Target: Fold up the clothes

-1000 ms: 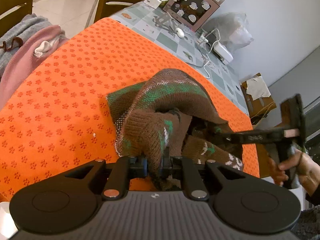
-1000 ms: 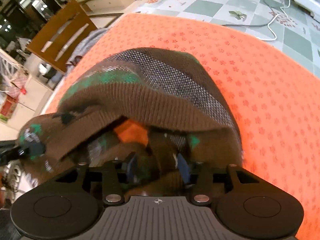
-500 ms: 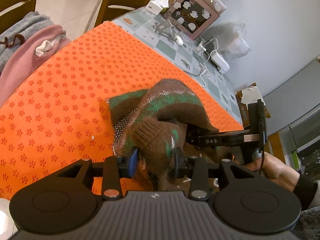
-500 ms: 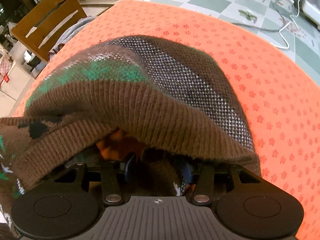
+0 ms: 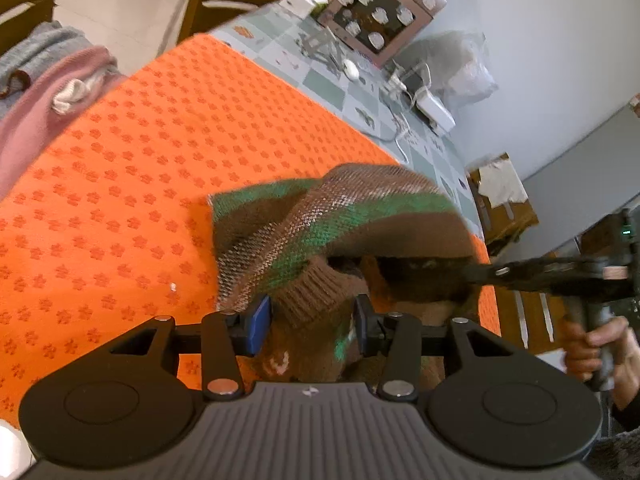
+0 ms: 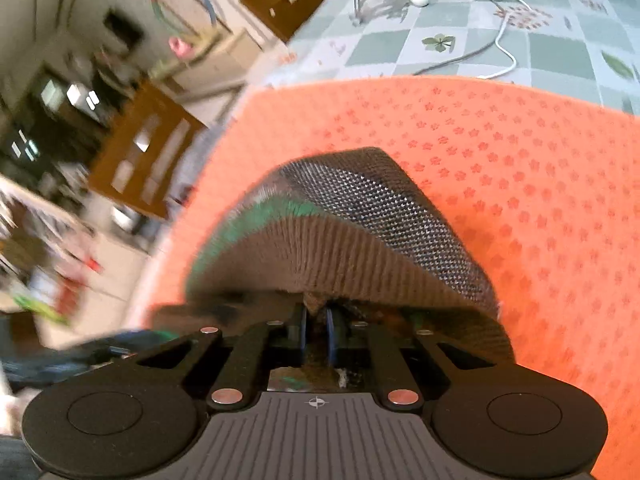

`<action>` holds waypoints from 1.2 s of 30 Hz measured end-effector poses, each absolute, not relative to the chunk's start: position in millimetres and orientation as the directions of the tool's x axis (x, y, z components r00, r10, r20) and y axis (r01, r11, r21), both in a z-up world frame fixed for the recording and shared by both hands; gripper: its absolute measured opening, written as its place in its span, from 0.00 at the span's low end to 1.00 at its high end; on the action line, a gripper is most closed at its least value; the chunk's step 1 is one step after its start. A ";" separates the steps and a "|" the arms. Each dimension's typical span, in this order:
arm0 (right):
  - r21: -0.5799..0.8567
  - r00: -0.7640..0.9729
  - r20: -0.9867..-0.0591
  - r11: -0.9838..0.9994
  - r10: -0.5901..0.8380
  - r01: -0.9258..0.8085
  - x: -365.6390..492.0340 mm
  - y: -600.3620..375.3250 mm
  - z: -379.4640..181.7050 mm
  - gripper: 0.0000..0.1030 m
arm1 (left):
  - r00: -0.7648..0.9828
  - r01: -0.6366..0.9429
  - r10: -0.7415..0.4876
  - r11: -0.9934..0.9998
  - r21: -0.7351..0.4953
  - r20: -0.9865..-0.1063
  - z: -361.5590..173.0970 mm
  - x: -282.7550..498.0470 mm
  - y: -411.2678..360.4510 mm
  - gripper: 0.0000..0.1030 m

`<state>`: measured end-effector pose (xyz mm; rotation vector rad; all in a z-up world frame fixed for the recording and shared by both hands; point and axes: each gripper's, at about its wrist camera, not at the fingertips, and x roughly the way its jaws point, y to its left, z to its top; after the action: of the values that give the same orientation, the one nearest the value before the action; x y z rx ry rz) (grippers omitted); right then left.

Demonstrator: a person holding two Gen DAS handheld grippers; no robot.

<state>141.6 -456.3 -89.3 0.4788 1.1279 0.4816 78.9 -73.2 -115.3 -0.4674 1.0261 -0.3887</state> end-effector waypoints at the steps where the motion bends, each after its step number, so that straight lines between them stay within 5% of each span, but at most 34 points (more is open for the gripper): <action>1: 0.624 0.358 -0.702 0.774 0.615 -0.106 137.2 -462.8 -83.9 0.12 | 0.452 0.096 -0.527 0.831 -0.548 -0.720 -118.1 80.7 -75.3 0.49; 6: 0.766 0.388 -0.572 0.640 0.723 -0.064 120.4 -486.4 -63.5 0.12 | 0.404 0.141 -0.571 0.811 -0.568 -0.715 -127.9 84.7 -87.5 0.49; 10: 0.851 0.408 -0.468 0.524 0.784 -0.031 110.4 -502.8 -55.6 0.12 | 0.422 0.201 -0.579 0.810 -0.551 -0.698 -124.5 83.9 -96.9 0.13; 16: 0.924 0.489 -0.352 0.379 0.798 0.046 96.2 -534.2 -57.4 0.12 | 0.576 0.233 -0.571 0.801 -0.551 -0.586 -91.7 76.1 -90.6 0.10; 21: 0.886 0.523 -0.443 0.446 0.729 0.129 88.8 -550.6 -80.2 0.12 | 0.556 0.258 -0.633 0.747 -0.612 -0.538 -81.7 81.1 -79.2 0.10; 30: 0.811 0.492 -0.578 0.522 0.651 0.263 74.3 -543.7 -148.0 0.19 | 0.465 0.236 -0.636 0.760 -0.606 -0.616 -103.1 78.2 -76.3 0.10; 36: 0.773 0.461 -0.620 0.594 0.635 0.222 58.3 -527.3 -147.1 0.57 | 0.437 0.241 -0.641 0.759 -0.604 -0.631 -103.5 79.0 -70.3 0.14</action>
<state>58.3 -527.3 -147.1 0.9401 1.0965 0.3062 79.0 -70.3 -103.5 -0.4656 0.9741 -0.5739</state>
